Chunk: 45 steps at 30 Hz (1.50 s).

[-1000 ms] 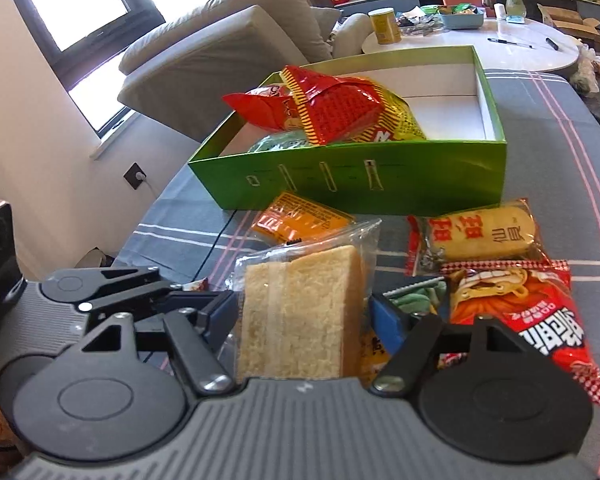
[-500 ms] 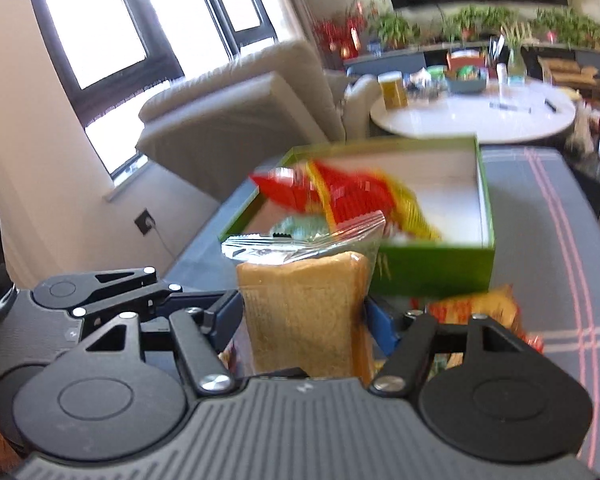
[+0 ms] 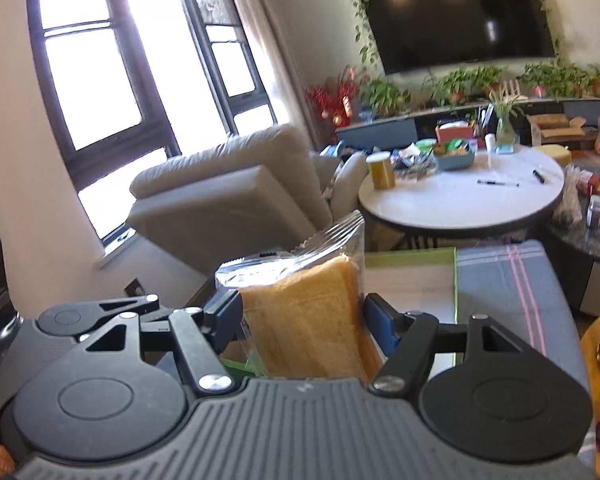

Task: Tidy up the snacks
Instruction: 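Lift the bread loaf with the right gripper and carry it over the box, then lower the bread loaf into the box and open the right gripper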

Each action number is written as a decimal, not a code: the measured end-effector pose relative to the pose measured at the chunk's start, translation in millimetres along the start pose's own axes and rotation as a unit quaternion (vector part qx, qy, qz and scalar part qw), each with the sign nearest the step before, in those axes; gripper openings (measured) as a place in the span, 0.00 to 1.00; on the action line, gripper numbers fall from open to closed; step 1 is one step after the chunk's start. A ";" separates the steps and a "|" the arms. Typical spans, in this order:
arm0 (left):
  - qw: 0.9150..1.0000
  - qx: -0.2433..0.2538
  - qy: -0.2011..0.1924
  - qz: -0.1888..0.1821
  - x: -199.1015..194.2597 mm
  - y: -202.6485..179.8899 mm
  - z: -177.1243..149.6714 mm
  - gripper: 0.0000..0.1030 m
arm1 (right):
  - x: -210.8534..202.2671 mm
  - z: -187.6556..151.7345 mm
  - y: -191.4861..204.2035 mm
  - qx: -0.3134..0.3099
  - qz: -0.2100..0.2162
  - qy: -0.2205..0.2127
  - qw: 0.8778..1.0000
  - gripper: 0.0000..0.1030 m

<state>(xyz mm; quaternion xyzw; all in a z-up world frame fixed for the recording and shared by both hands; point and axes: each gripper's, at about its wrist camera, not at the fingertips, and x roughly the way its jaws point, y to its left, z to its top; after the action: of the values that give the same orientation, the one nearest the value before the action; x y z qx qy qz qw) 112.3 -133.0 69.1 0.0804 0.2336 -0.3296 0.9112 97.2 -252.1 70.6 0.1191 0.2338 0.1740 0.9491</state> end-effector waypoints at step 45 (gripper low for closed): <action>0.996 -0.064 0.053 0.043 119.6 70.3 5.0 0.69 | 87.8 4.4 -50.7 0.059 -0.022 0.025 0.998 0.83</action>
<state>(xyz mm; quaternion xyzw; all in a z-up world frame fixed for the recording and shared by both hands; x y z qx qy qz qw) 239.6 -147.7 15.7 0.0493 0.2984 -0.2700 0.9141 186.2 -265.0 23.5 0.1647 0.2703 0.1417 0.9379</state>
